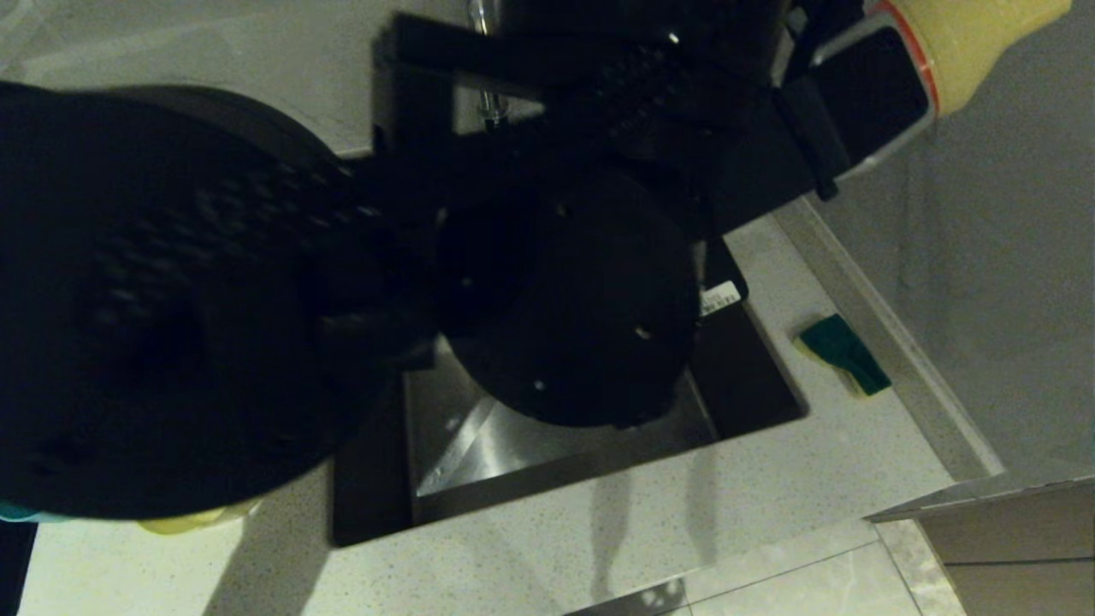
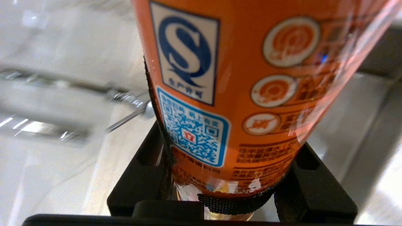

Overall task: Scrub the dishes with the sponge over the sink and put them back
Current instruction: Squeeze it onto the sponge

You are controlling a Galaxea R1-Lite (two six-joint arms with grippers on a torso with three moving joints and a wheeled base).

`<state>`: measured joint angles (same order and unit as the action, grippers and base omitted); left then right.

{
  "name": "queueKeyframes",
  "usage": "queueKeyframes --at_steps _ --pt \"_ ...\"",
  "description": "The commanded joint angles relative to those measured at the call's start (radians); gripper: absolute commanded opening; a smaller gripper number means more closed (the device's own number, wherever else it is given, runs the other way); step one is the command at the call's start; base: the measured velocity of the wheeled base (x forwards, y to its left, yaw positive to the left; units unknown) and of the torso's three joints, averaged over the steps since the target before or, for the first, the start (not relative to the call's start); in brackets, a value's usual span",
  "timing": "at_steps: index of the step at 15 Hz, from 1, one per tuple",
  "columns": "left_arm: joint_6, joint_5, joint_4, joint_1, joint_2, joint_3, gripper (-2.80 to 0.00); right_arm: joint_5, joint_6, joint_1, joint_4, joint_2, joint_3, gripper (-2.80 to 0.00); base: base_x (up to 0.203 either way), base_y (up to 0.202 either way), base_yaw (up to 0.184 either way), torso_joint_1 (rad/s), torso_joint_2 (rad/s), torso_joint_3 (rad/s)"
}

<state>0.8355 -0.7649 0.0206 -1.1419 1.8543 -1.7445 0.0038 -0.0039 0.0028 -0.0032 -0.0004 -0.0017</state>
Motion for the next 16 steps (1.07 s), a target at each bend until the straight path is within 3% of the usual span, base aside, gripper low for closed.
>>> queueKeyframes --at_steps 1,4,8,12,16 --pt "0.004 -0.012 -0.069 -0.028 0.093 0.015 -2.80 0.001 -0.001 0.000 0.000 0.000 0.000 -2.80 0.000 0.000 0.000 0.000 0.00 0.000" --pt "0.002 -0.024 -0.107 -0.031 0.169 -0.023 -2.80 0.001 -0.001 0.000 0.000 0.000 0.000 -2.80 0.000 0.000 0.000 0.000 0.00 0.000" --pt "0.005 -0.110 -0.111 -0.029 0.282 -0.130 -2.80 0.001 -0.001 0.000 0.000 0.000 0.000 -2.80 0.000 0.000 0.000 0.000 0.00 0.000" --pt "0.007 -0.179 -0.154 -0.027 0.360 -0.141 -2.80 0.001 -0.001 0.000 0.000 0.000 0.000 -2.80 0.000 0.000 0.000 0.000 0.00 0.000" --pt "0.080 -0.185 -0.206 -0.030 0.402 -0.141 -2.80 0.001 -0.001 0.000 0.000 0.000 0.000 -2.80 0.000 0.000 0.000 0.000 0.00 0.000"
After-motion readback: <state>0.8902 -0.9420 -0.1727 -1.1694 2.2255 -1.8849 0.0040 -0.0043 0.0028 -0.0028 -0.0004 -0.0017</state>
